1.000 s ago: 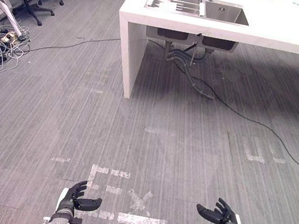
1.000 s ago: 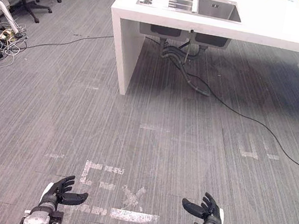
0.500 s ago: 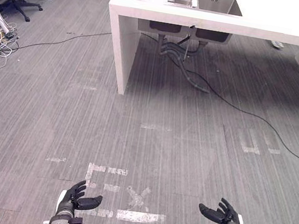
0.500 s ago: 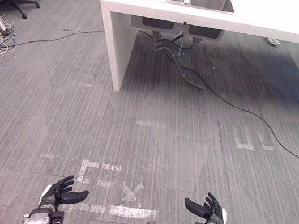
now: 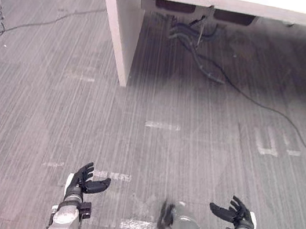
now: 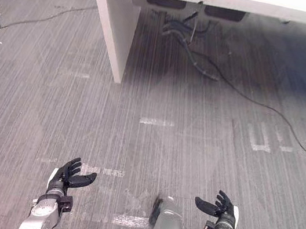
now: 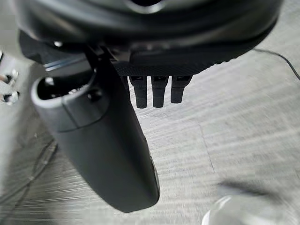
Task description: Walk over to the sink, pick up the cup, carry it to the dishwasher, place the cup inside the dishwasher, then close the dishwasher door
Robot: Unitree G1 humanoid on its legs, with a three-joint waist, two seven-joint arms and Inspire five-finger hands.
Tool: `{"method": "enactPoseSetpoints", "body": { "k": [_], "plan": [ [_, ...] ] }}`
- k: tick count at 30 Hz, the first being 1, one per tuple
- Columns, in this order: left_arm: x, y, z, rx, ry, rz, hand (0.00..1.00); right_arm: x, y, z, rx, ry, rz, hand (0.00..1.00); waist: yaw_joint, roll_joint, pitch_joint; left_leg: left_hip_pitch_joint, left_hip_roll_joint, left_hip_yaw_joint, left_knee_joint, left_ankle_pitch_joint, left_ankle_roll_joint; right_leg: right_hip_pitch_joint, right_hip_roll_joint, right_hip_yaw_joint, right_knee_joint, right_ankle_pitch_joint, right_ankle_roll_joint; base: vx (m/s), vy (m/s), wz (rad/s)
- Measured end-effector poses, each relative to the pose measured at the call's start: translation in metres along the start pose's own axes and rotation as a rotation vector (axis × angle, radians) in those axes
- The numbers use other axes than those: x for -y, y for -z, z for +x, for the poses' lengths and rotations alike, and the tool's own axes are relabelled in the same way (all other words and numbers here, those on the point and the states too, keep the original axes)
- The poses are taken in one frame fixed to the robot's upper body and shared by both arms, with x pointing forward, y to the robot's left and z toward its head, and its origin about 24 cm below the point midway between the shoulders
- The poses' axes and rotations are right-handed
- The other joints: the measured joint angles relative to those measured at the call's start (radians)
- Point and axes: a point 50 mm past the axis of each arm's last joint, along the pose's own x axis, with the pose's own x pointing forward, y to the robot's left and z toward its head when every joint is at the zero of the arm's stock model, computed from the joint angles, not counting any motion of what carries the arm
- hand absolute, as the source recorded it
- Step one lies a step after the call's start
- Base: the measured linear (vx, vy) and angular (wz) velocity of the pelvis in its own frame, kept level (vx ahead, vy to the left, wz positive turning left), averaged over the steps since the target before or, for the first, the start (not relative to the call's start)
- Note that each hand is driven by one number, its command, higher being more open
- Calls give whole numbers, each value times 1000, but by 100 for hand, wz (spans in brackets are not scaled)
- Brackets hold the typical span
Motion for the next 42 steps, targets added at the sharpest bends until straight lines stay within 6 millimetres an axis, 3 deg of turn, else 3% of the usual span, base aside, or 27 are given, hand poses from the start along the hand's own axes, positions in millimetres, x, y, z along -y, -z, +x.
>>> {"method": "enactPoseSetpoints", "body": {
  "k": [1,2,3,4,5,6,7,10,12,14,16,17,19,21,23,25,26,29,30,31,32,33,34,36,37,40,42],
  "plan": [
    [-3,2,0,-7,-9,0,90,4,5,-2,-14,11,-6,90,-3,-13,-7,32,1,-12,19,-24,-39,-1,-9,21,45,111,-137,654,-282,38],
    [2,1,2,-8,-2,-10,90,7,4,0,-20,23,-9,90,-4,17,-1,4,45,-21,143,-17,-70,-3,5,-2,147,-3,-144,630,-297,41],
    [3,-3,4,2,0,-11,90,4,4,0,-19,11,-3,90,-2,14,1,-62,70,-22,296,24,-107,24,7,-13,155,-46,-163,606,-310,34],
    [5,-4,5,4,5,-14,90,3,4,0,-21,7,0,90,-3,17,3,-116,95,-24,432,70,-115,59,13,-24,139,-58,-177,627,-347,41],
    [9,-5,5,8,15,-36,90,2,5,0,-25,6,16,90,2,30,14,-225,166,-22,713,145,-128,164,49,-50,75,-72,-181,755,-386,22],
    [9,-4,4,8,14,-51,90,-1,6,-1,-26,-4,21,90,18,30,17,-307,230,10,935,128,-107,283,94,-55,-6,-75,-182,755,-354,8],
    [10,-5,4,8,14,-63,90,-4,5,-1,-12,-8,37,90,29,21,23,-359,259,36,1034,108,-84,369,111,-57,-72,-77,-184,589,-234,-5],
    [14,-24,4,88,33,-83,90,-6,-11,-1,67,-9,79,90,45,-10,38,-537,266,132,1008,85,-55,524,124,-54,-212,-79,-184,528,-172,-1],
    [17,-50,1,196,49,-104,90,-8,-19,1,93,-8,91,90,74,-18,44,-641,205,157,775,72,-41,569,116,-31,-258,-92,-174,519,-7,-27],
    [21,-73,-5,296,64,-129,90,-10,-17,1,83,-9,94,90,91,-30,51,-650,107,125,415,121,-49,607,92,-15,-264,-126,-143,383,77,-21],
    [26,-98,-17,417,74,-177,90,-8,-7,-2,54,-1,87,90,109,-9,43,-634,57,39,115,295,-51,661,99,13,-265,-183,-91,585,218,-35],
    [26,-116,-24,495,69,-200,90,-12,2,-4,25,-11,84,90,124,-23,39,-621,36,20,145,382,21,689,81,33,-257,-214,-40,665,270,-36],
    [27,-146,-39,634,67,-229,90,-16,10,-6,-6,-16,92,90,114,-55,38,-660,1,20,280,278,69,678,18,65,-184,-248,21,591,256,-1],
    [24,-167,-54,755,54,-215,90,-17,16,-7,-33,-22,87,90,114,-54,38,-657,11,31,409,157,75,621,-5,146,32,-275,67,573,262,-24],
    [18,-191,-67,894,-3,-162,90,-21,19,-8,-43,-34,85,90,99,-70,33,-552,-19,43,419,66,85,430,-94,187,550,-229,214,541,193,-13],
    [17,-199,-72,946,-41,-133,90,-23,20,-8,-47,-50,69,90,84,-69,33,-464,-32,47,377,55,95,350,-123,168,690,-243,181,538,79,-1],
    [14,-205,-78,995,-89,-117,90,-30,20,-9,-43,-89,45,90,83,-68,33,-355,-32,62,288,50,88,283,-131,129,683,-265,140,529,38,-19],
    [13,-214,-88,1085,-136,-77,90,-38,15,-10,-18,-135,38,90,76,-62,33,-206,-21,71,175,51,75,150,-117,54,504,-303,65,577,-84,-9],
    [14,-216,-88,1094,-142,-67,90,-38,12,-9,-8,-140,37,90,65,-50,33,-179,-3,70,161,42,60,111,-94,53,412,-282,41,431,-131,6],
    [14,-216,-88,1097,-142,-62,90,-38,10,-8,-1,-142,37,90,56,-44,30,-167,10,66,159,33,46,88,-76,59,331,-255,33,542,-194,23],
    [14,-220,-87,1114,-147,-21,90,-37,11,-10,7,-144,26,90,46,-44,27,-141,24,62,169,8,4,78,-42,88,126,-126,11,445,-179,33],
    [15,-222,-85,1119,-140,12,90,-34,14,-11,1,-143,12,90,39,-45,27,-122,29,57,182,-12,-26,93,-30,99,80,21,-19,584,-216,21],
    [19,-220,-79,1098,-124,54,90,-24,14,-10,1,-126,-17,90,40,3,21,-102,83,50,204,-27,-46,120,10,93,102,50,-56,657,-230,9],
    [27,-231,-75,1125,-83,133,90,-15,11,-9,20,-109,-16,90,35,4,21,-104,72,21,223,34,-46,122,1,125,174,-22,-57,564,-217,18],
    [35,-240,-75,1160,-42,185,90,-9,12,-10,19,-99,-14,90,20,4,20,-105,73,8,268,76,-64,144,-17,105,207,-67,-51,310,-163,53],
    [51,-255,-80,1230,20,241,90,0,19,-13,3,-97,-43,90,8,15,29,-233,137,-21,627,199,-100,286,-17,53,138,-127,-51,327,-182,42],
    [56,-258,-83,1266,52,295,90,0,23,-15,-5,-97,-44,90,17,13,29,-328,178,5,800,135,-65,386,-8,39,59,-128,-52,264,-60,1]
  ]
}}
